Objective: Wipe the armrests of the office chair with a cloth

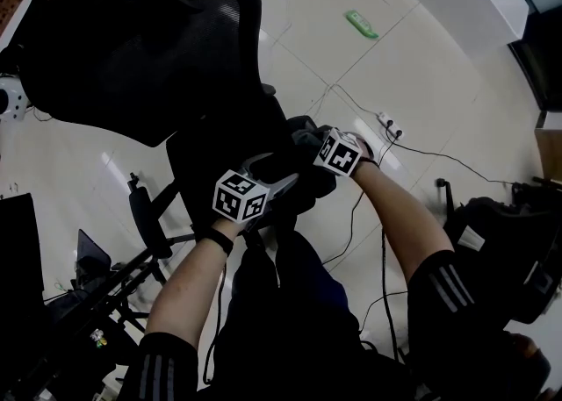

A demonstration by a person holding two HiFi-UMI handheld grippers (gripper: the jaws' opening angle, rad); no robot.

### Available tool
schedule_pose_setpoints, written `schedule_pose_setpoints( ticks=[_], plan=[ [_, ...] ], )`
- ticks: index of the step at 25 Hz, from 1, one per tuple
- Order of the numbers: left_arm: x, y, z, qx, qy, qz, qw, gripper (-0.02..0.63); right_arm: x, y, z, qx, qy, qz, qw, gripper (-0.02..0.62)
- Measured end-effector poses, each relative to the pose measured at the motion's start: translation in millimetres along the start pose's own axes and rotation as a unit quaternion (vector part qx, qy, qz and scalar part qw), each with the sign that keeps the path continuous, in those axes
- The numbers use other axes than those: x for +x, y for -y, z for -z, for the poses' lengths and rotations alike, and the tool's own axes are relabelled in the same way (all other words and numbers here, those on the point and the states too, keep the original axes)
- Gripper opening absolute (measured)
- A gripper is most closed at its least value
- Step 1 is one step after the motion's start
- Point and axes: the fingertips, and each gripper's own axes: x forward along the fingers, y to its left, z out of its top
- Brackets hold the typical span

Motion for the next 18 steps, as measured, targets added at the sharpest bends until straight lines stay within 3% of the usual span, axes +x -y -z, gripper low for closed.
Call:
schedule_pose_setpoints(
  ticks=[7, 18],
  plan=[
    [-4, 14, 12, -0.007, 0.001, 0.007, 1.0000, 0.333, -11, -41, 35, -0.012, -0.003, -0.004, 1.000, 0.038],
    [-21, 37, 47, -0.008, -0.003, 0.018, 0.9998, 0.333, -17, -100, 67, 0.028, 0.003, -0.001, 1.000, 0.037]
  ],
)
